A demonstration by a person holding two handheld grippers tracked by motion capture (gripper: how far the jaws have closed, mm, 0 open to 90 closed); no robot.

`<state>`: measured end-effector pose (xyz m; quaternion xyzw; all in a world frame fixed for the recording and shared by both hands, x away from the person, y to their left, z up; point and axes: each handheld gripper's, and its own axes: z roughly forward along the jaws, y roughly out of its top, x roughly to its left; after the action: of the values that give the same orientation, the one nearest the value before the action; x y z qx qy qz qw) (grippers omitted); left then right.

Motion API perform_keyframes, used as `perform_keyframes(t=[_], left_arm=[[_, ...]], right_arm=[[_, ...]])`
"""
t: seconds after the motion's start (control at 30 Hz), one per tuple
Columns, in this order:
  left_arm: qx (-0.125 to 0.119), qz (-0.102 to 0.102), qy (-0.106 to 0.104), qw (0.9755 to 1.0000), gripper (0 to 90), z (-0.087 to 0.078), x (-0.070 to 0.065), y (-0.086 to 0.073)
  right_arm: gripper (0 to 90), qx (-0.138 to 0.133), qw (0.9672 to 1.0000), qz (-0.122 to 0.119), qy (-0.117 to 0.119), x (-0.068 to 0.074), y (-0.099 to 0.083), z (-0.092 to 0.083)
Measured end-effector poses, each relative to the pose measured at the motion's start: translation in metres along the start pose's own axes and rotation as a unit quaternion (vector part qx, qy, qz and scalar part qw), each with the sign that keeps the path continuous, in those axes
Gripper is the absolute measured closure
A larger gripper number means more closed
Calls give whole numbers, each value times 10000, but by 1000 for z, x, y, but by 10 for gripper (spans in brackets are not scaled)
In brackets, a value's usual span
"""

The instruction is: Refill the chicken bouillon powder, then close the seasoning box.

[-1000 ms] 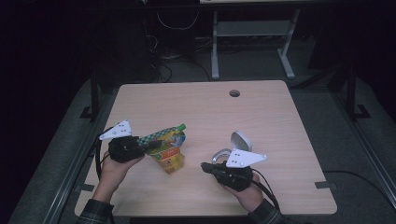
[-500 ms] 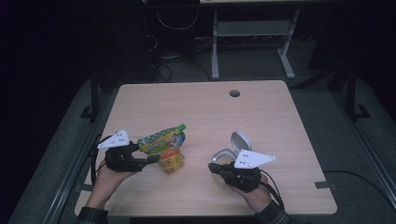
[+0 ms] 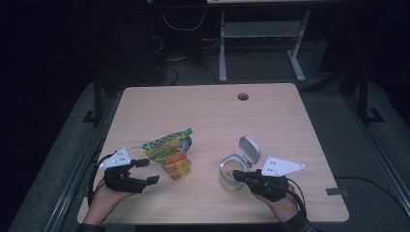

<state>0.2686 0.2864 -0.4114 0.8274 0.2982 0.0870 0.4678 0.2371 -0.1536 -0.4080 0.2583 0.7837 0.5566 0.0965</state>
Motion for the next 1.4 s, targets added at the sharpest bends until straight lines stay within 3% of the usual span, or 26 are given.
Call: perform_keyframes(t=[0.33, 0.7, 0.87, 1.07, 1.4], left_arm=[[194, 21, 137, 9997, 201, 6, -2, -15], [477, 19, 170, 9987, 171, 14, -3, -29], [493, -30, 162, 9986, 171, 16, -1, -31], [472, -48, 177, 9987, 171, 18, 1, -32], [514, -53, 154, 9985, 171, 20, 3, -33]], right_arm=[[898, -6, 9998, 40, -192, -4, -9, -21], [898, -92, 9987, 200, -467, -22, -17, -47], [898, -183, 9970, 258, -712, -35, -18, -56], [899, -276, 9946, 377, -929, -52, -16, -53], [898, -394, 9948, 404, -846, -62, -4, -38]])
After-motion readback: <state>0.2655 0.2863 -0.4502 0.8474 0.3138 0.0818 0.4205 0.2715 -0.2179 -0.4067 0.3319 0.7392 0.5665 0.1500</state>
